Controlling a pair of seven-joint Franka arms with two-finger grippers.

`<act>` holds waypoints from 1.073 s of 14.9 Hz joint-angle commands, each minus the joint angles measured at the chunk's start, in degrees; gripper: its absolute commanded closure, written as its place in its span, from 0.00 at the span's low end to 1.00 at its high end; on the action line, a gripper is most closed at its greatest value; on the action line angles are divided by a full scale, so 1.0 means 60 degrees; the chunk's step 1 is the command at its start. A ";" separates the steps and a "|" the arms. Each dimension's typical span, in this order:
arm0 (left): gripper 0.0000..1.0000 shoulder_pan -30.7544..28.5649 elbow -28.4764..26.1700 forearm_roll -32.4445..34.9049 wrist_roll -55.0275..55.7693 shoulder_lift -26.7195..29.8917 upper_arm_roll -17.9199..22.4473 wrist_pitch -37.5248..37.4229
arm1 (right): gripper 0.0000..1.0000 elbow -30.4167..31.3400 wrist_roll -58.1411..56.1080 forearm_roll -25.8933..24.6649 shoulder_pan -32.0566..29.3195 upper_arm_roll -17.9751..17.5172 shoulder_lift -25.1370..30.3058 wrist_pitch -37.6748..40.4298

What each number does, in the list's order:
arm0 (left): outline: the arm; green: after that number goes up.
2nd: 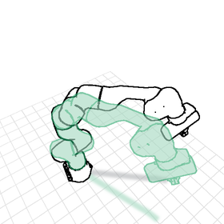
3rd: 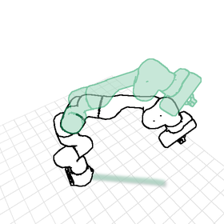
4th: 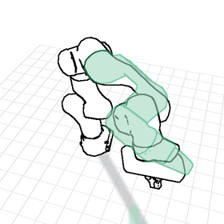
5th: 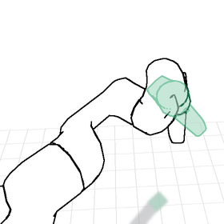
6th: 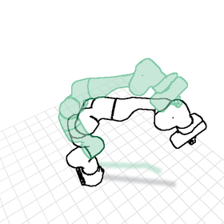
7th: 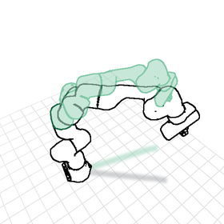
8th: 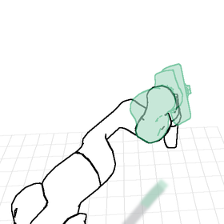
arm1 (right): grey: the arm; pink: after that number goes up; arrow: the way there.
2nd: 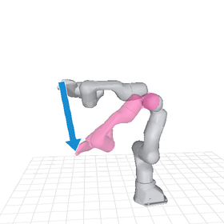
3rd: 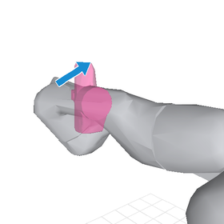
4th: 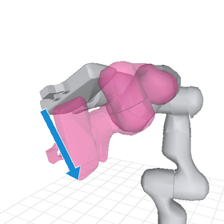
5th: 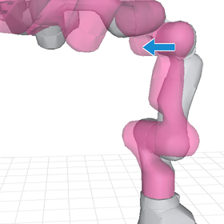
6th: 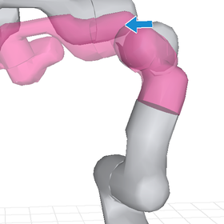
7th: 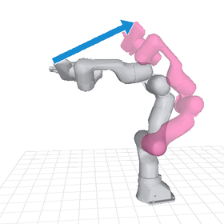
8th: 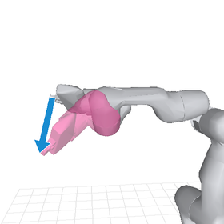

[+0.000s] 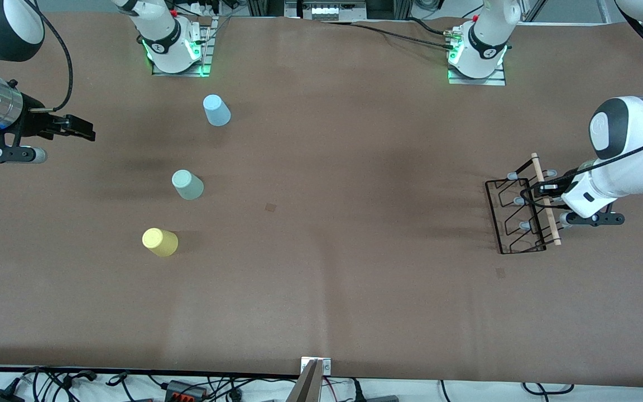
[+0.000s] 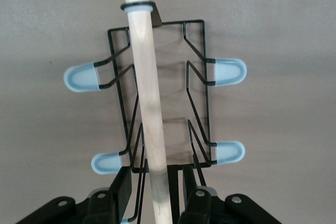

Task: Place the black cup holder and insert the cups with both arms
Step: 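Grasp the rack handle with the left gripper while the right gripper approaches cups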

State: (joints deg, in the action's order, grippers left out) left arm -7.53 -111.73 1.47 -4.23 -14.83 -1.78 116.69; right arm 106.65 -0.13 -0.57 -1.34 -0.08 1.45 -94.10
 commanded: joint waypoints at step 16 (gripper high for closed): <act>0.99 0.0023 0.0250 0.0151 -0.0233 0.0420 -0.0186 -0.0812 | 0.00 0.0243 0.0124 0.0168 0.0237 -0.0015 0.0154 -0.0298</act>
State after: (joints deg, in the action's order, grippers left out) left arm -7.51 -112.30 1.50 -4.88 -14.66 -2.22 116.04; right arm 106.82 -0.08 -0.35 -0.33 -0.22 1.42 -94.53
